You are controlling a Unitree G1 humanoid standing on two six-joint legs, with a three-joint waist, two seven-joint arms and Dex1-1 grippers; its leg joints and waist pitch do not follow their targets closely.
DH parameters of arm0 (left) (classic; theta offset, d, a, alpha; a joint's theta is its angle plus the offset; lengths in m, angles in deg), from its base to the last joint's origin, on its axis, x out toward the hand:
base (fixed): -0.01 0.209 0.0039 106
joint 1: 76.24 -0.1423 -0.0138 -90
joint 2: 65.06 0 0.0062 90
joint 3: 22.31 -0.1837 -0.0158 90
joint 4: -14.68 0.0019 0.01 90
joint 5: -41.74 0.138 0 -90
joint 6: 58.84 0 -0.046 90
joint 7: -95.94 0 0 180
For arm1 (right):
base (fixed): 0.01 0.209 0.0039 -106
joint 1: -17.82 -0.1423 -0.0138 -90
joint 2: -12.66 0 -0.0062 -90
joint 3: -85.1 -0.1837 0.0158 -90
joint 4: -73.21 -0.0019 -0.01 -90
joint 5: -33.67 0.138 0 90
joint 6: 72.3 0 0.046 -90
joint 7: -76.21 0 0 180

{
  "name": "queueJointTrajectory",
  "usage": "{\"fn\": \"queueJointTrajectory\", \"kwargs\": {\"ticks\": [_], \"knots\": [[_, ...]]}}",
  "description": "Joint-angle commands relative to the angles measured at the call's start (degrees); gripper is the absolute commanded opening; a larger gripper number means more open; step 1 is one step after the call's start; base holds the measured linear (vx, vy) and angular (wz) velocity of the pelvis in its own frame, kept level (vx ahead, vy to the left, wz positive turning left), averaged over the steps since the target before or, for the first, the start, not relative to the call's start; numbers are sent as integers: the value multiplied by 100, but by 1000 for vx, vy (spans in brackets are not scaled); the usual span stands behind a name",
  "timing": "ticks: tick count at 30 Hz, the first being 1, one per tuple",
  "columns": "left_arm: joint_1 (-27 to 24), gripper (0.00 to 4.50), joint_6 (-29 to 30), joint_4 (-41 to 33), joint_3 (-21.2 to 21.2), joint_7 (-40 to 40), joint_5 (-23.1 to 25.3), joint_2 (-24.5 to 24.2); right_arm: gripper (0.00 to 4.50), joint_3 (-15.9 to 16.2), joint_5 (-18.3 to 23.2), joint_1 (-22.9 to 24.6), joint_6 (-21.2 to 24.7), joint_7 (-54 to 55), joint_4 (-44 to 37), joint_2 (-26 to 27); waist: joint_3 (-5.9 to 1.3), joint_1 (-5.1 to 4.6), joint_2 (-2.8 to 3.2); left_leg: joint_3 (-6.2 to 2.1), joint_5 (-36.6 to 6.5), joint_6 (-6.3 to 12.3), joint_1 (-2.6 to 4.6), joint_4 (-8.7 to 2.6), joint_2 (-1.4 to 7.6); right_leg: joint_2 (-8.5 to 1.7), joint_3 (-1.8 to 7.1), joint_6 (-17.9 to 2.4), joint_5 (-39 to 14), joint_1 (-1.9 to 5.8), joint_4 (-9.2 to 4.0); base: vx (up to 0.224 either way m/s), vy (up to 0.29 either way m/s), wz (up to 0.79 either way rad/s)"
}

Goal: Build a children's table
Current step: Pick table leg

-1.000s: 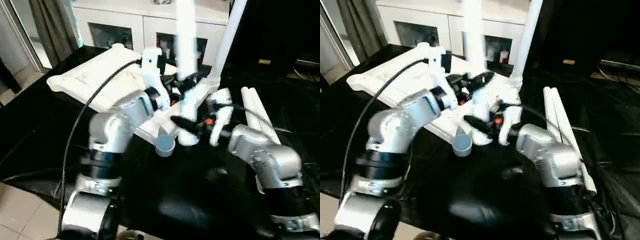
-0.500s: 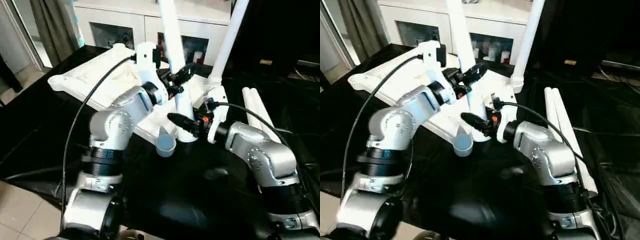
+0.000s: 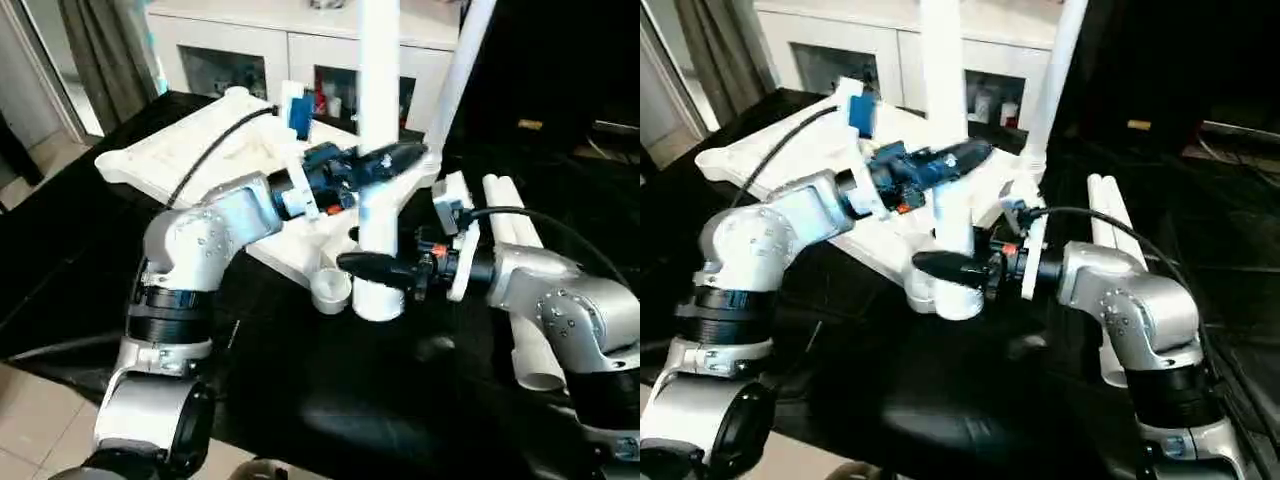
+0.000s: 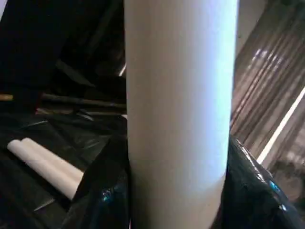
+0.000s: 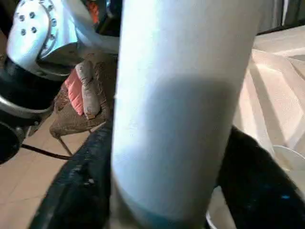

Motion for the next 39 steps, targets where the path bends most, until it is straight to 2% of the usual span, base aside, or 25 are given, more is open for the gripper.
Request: {"fn": "queueJointTrajectory", "kwargs": {"ticks": [1, 7, 8, 9, 11, 13, 17, 18, 21, 24, 29, 30, 31, 33, 36, 37, 39], "knots": [[189, 188, 64, -311, 179, 203, -484, 111, 255, 140, -201, 31, 51, 136, 136, -40, -446, 11, -108, -209, -201, 360, 82, -357, 525, -660, 365, -1131, -903, 330, -437, 0, 0, 0], [143, 188, 51, -333, 154, 244, -495, 86, 211, 64, -165, 14, 60, 305, 112, 67, -448, 10, -84, -217, -222, 337, 87, -369, 538, -651, 367, -1138, -809, 326, -431, 0, 0, 0], [138, 223, 6, -334, 137, 118, -405, 105, 209, 44, -170, 14, 42, 370, 112, 91, -445, 10, -82, -220, -240, 315, 83, -372, 537, -653, 368, -1126, -839, 329, -438, 0, 0, 0], [138, 223, 6, -334, 137, 118, -405, 105, 209, 44, -170, 14, 42, 370, 112, 91, -447, 10, -84, -219, -253, 305, 87, -374, 537, -653, 368, -1120, -853, 330, -439, 0, 0, 0], [198, 258, -147, -208, 159, -448, -57, 234, 205, 19, -241, -1, -31, 547, 151, 157, -450, 4, -84, -220, -231, 269, 88, -369, 543, -649, 368, -1149, -760, 327, -429, 0, 0, 0], [228, 263, -238, -98, 78, -780, 247, 247, 199, 17, -279, -12, -59, 630, 179, 193, -451, 5, -86, -224, -233, 252, 84, -370, 542, -650, 370, -1143, -760, 333, -436, 0, 0, 0], [307, 287, -626, 203, -72, -1591, 991, 336, 197, 77, -541, -76, -265, 896, 373, 282, -453, 2, -113, -226, -212, 254, 74, -367, 522, -642, 370, -964, -834, 355, -451, 0, 0, 0], [311, 262, -688, 240, -9, -1778, 1017, 427, 197, 93, -594, -97, -318, 982, 435, 320, -454, 2, -111, -223, -197, 260, 76, -368, 524, -648, 372, -962, -836, 352, -455, 0, 0, 0], [317, 246, -740, 297, 87, -2004, 979, 570, 197, 120, -623, -127, -371, 1071, 478, 385, -469, 4, -123, -224, -57, 327, 60, -352, 523, -646, 363, -1069, -585, 356, -415, 0, 0, 0], [308, 203, -739, 298, 93, -1994, 942, 624, 197, 141, -680, -141, -427, 1086, 490, 410, -473, 1, -121, -220, -76, 386, 67, -347, 527, -652, 359, -1114, -541, 348, -408, 0, 0, 0], [308, 183, -752, 235, 89, -2023, 912, 758, 197, 195, -850, -165, -632, 1126, 540, 463, -452, -5, -114, -219, -199, 383, 72, -358, 533, -650, 359, -1113, -755, 337, -440, 0, 0, 0], [318, 183, -753, 234, 90, -2012, 901, 755, 197, 136, -721, -169, -534, 1084, 556, 520, -451, -6, -114, -217, -228, 367, 77, -358, 532, -651, 362, -1100, -798, 335, -445, 0, 0, 0], [325, 183, -760, 237, 86, -2008, 900, 750, 232, 108, -664, -171, -485, 1068, 550, 534, -450, -8, -115, -217, -232, 371, 79, -359, 530, -647, 362, -1102, -804, 335, -445, 0, 0, 0], [347, 182, -747, 243, 54, -1937, 910, 696, 267, 76, -506, -149, -375, 932, 431, 490, -452, -3, -112, -221, -231, 377, 80, -360, 532, -649, 362, -1086, -806, 339, -447, 0, 0, 0], [360, 182, -696, 204, -35, -1708, 910, 590, 286, 68, -520, -149, -321, 944, 383, 412, -458, -1, -104, -224, -167, 398, 81, -359, 538, -643, 362, -1079, -698, 329, -428, 0, 0, 0], [340, 182, -521, 27, -181, -1309, 796, 423, 299, 26, -575, -126, -331, 883, 427, 246, -457, -5, -127, -218, -152, 411, 80, -360, 533, -647, 365, -1075, -693, 332, -430, 0, 0, 0], [339, 182, -436, -54, -255, -1121, 742, 338, 306, -14, -550, -110, -320, 765, 439, 143, -459, 8, -123, -214, -112, 406, 89, -355, 533, -647, 363, -1083, -707, 331, -414, 0, 0, 0]]}}
